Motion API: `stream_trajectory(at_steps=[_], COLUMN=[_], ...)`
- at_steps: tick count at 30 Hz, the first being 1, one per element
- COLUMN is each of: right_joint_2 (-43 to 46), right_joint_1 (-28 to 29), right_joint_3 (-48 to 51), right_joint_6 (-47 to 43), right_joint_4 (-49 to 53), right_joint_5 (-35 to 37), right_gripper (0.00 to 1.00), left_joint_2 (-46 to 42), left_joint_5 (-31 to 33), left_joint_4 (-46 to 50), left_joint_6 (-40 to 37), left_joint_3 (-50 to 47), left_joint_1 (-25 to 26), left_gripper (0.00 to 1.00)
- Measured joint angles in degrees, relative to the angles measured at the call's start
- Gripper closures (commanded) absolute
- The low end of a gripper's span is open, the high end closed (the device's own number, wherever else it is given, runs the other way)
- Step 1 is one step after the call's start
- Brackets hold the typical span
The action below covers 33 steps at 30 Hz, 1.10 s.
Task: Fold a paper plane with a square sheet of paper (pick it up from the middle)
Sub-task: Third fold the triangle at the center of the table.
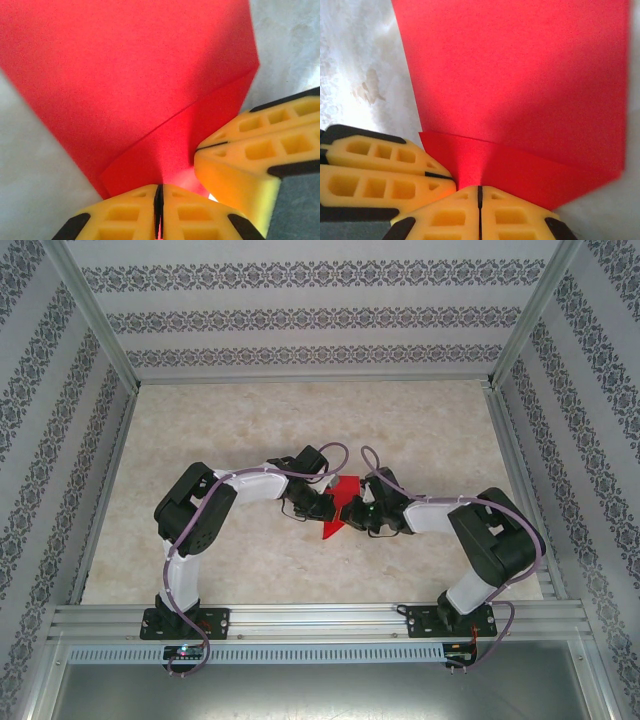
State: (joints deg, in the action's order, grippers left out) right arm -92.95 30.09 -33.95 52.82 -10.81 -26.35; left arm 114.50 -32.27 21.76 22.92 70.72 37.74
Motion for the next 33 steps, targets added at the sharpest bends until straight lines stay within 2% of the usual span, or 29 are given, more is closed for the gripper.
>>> stream_trajectory(at_steps=[27, 33], right_joint_2=[2.5, 4.9], right_joint_1=[5.0, 4.3], right_joint_3=[2.5, 2.6], right_joint_6=[2.7, 2.9], right_joint_4=[-2.0, -0.7], right_joint_5=[1.5, 1.4], right_gripper=[0.93, 0.93], left_joint_2=[0.2, 0.3], left_joint_5=[-1.4, -1.8], left_joint_4=[0.0, 0.0], left_joint_6=[0.0, -0.1], left_joint_3=[-0.1, -0.3], left_joint_1=[-0.5, -0.6], left_gripper=[0.87, 0.87])
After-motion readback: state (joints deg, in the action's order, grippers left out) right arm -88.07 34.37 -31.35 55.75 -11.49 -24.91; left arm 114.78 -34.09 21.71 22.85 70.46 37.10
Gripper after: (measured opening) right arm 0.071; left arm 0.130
